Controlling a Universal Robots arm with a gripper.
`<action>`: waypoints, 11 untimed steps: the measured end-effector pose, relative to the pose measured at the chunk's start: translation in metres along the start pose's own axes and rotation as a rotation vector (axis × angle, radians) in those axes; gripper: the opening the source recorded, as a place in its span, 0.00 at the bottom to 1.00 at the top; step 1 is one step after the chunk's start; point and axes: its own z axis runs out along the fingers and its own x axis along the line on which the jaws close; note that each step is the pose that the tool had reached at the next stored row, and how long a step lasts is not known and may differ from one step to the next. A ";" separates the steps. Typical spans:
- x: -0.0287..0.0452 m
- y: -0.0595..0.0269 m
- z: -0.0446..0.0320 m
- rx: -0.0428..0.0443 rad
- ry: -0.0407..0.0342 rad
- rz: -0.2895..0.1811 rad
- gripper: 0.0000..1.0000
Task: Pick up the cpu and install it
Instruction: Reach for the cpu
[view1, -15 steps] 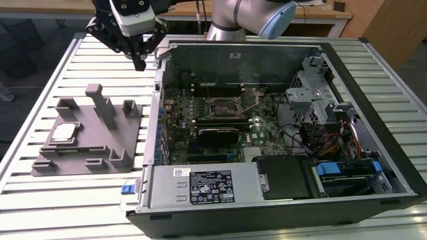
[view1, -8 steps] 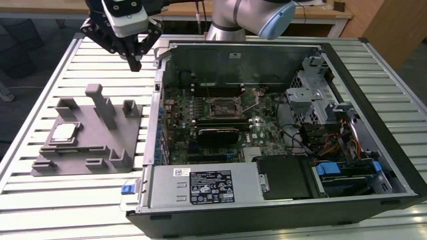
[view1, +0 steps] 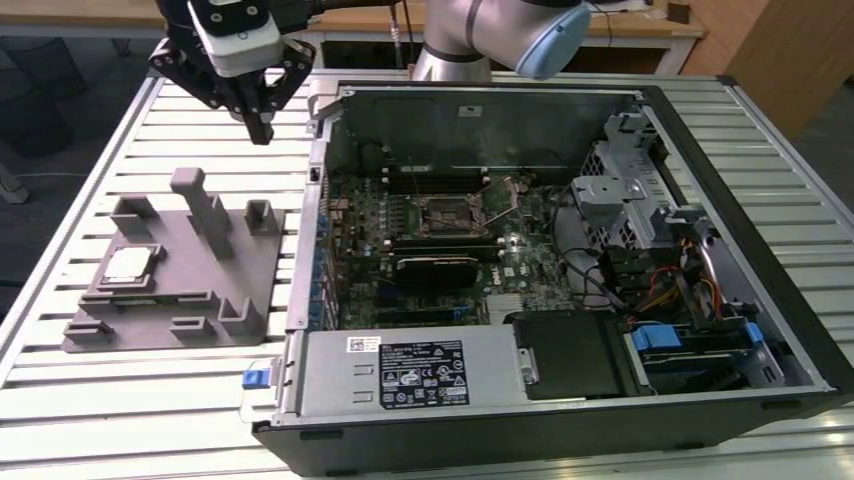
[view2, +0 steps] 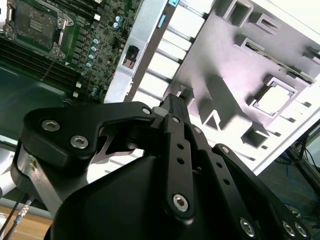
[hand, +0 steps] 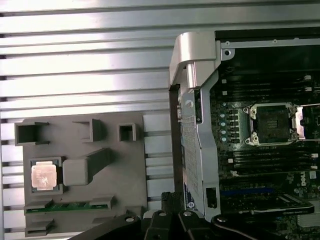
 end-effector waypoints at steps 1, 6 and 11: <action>0.0011 -0.0001 0.0001 0.0000 0.0001 0.000 0.11; 0.0072 -0.0006 0.0010 0.0000 0.0001 0.000 0.11; 0.0138 -0.0011 0.0017 0.0000 0.0002 0.000 0.11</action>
